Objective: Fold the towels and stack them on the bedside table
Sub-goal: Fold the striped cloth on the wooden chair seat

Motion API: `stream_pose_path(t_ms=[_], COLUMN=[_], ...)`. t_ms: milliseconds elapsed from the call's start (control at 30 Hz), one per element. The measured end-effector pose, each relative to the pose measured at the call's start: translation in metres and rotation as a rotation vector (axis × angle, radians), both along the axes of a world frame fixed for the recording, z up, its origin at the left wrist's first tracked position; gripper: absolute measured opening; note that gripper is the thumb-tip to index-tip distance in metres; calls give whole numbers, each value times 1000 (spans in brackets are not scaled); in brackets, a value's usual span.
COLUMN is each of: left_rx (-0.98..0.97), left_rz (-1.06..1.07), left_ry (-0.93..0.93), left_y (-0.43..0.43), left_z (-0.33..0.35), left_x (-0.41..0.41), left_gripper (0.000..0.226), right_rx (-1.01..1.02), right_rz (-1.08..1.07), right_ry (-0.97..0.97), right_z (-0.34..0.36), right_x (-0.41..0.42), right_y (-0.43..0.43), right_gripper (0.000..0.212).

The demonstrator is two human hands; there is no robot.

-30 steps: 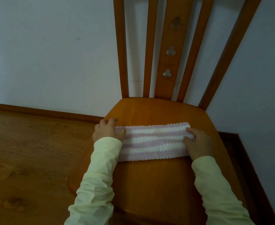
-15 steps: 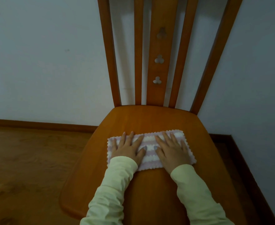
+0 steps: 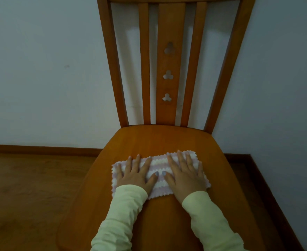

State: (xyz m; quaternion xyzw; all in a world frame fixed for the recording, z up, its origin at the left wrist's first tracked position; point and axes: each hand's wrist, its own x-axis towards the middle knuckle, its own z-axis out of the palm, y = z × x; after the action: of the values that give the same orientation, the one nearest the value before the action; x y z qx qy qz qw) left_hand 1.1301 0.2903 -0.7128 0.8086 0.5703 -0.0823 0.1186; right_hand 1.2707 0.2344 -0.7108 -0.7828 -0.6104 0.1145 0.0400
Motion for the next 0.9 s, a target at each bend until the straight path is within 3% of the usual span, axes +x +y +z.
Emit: stream_pose_path(t_ms=[67,133,267,400,533,733,900], left_rx=[-2,-1,-15,-4,-116,-236,-401], left_rz=[9,15,23,95,194,444,601], left_ry=[-5,-13,-17,-28,-25,-278,-808], left_y=[0,-1,-2,-1,-1,-3,-8], left_z=[0,1,12,28,41,42,44], left_x=[0,0,-4,-11,-16,-9,-10], left_gripper=[62,59,52,52,55,61,60], right_rx=[-18,-41,-40,40,220,136,59], right_rz=[46,46,19,25,48,119,160], right_ry=[6,17,30,73,253,386,434], right_z=[-3,-7,-2,8,17,21,20], right_x=[-4,-3,3,7,1,-5,4], right_y=[-1,-1,-1,-7,-16,-19,-27], right_gripper=[89,94,63,54,38,33,47])
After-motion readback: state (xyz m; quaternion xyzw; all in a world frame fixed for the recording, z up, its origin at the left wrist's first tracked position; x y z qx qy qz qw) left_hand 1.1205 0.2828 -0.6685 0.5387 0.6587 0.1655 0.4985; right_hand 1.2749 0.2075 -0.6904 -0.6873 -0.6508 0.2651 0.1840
